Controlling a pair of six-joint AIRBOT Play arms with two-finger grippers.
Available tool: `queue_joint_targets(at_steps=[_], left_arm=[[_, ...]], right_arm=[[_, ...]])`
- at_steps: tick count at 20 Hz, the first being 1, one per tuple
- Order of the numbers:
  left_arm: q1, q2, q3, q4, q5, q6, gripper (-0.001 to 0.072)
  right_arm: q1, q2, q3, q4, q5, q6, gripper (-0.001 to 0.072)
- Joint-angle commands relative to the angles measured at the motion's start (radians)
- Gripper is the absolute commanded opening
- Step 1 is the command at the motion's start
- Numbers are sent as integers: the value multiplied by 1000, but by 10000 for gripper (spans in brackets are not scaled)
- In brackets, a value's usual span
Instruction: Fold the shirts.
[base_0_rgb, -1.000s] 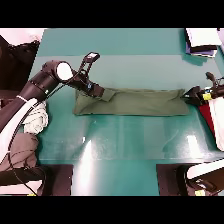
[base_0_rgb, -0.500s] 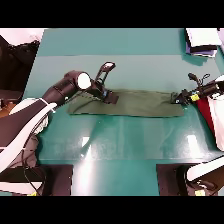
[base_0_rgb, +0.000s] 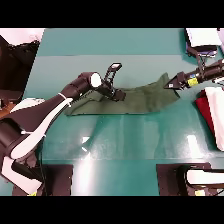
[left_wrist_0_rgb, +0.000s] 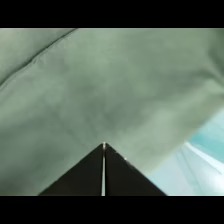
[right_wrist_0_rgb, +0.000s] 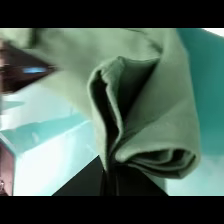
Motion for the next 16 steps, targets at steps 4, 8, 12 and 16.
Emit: queue_joint_targets(at_steps=[4, 8, 12, 16], left_arm=[[-1, -83, 48, 72, -39, -42, 23], [-1, -96, 49, 80, -56, -38, 23], [0, -93, 49, 100, -93, -29, 24], [-1, -93, 69, 99, -98, -27, 24]], right_arm=[[111, 180, 3, 16, -42, 137, 15], [152, 219, 3, 16, -48, 176, 15], [174, 246, 3, 76, -80, 199, 15], [190, 207, 123, 115, -55, 212, 15]])
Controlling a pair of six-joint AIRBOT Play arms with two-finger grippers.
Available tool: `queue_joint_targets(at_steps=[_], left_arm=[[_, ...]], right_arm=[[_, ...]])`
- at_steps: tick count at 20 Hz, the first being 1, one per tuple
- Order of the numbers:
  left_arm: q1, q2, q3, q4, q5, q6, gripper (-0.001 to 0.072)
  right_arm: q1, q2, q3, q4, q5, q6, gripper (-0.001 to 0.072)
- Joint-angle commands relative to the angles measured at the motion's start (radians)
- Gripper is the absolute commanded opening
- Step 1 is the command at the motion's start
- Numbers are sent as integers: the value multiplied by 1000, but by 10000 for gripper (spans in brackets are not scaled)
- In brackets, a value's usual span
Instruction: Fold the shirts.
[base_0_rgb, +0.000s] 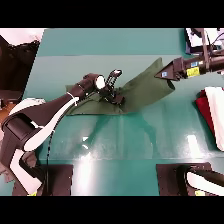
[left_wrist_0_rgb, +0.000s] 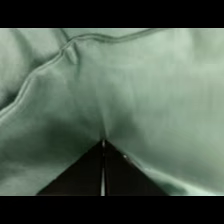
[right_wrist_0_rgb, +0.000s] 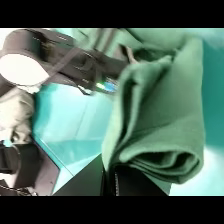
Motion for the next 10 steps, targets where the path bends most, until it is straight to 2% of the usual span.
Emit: queue_joint_targets(at_steps=[1, 5, 10], left_arm=[[0, 0, 31, 0, -15, 13, 24], [0, 0, 127, -64, -63, 37, 24], [1, 19, 271, -30, -212, 105, 24]], right_arm=[[24, -31, 112, 23, 18, 24, 15], [48, -95, 245, -27, 86, 82, 15], [51, -133, 323, -52, 58, 128, 15]])
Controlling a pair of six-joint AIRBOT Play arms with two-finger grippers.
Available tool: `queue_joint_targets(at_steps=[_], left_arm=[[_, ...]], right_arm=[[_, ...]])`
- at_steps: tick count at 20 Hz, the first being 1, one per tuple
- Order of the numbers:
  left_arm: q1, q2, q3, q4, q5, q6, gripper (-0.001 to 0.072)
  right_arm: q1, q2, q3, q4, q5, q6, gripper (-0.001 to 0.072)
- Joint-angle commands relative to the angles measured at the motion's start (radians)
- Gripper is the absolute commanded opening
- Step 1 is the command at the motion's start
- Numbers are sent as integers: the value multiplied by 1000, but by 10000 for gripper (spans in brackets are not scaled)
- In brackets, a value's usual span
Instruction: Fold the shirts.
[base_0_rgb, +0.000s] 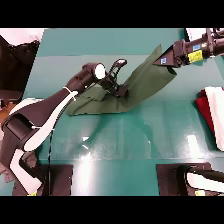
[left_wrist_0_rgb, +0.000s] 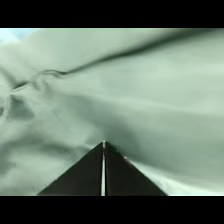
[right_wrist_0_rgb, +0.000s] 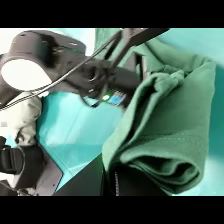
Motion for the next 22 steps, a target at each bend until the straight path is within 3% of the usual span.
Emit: queue_joint_targets(at_steps=[1, 4, 10, 13, 16, 22], left_arm=[[4, 38, 78, 63, -90, 37, 23], [64, 130, 78, 187, -137, 36, 24], [339, 354, 78, 264, -296, 39, 24], [436, 475, 78, 360, -320, 39, 24], [481, 556, 78, 420, -336, 39, 24], [481, 586, 77, 441, -373, 31, 24]], right_arm=[[16, -31, 62, -16, -18, 37, 15], [76, -76, 106, -18, -39, 45, 15], [302, -280, 286, -18, -125, 44, 16], [406, -388, 342, -17, -225, 44, 15], [486, -454, 285, -17, -367, 10, 16], [585, -609, 319, -17, -480, -26, 16]])
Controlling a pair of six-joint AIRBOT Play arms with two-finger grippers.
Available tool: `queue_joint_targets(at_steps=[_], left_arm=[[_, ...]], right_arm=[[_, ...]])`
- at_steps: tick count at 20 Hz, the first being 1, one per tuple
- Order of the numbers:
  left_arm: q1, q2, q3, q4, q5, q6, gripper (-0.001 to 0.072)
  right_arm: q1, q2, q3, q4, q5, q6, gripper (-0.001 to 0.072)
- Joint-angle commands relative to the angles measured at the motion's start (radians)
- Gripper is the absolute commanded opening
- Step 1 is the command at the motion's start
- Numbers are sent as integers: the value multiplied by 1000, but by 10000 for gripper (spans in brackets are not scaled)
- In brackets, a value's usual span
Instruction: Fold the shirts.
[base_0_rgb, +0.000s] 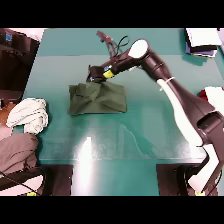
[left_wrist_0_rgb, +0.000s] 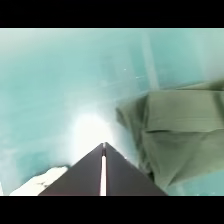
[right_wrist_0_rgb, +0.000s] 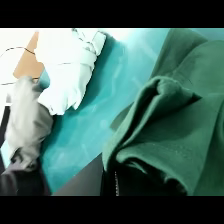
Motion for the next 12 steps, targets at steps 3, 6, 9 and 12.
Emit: queue_joint_targets(at_steps=[3, 6, 9, 12], left_arm=[[9, 18, 0, 8, -49, -9, 24], [9, 18, 0, 1, -57, -11, 24], [9, 18, 0, 1, -69, -11, 25], [9, 18, 0, -14, -87, -11, 24]], right_arm=[[75, -101, 9, 5, -201, -28, 18], [107, -122, 9, 64, -230, -158, 594], [79, -82, 9, 70, -100, -186, 657], [-47, 15, -98, -23, 121, -184, 577]])
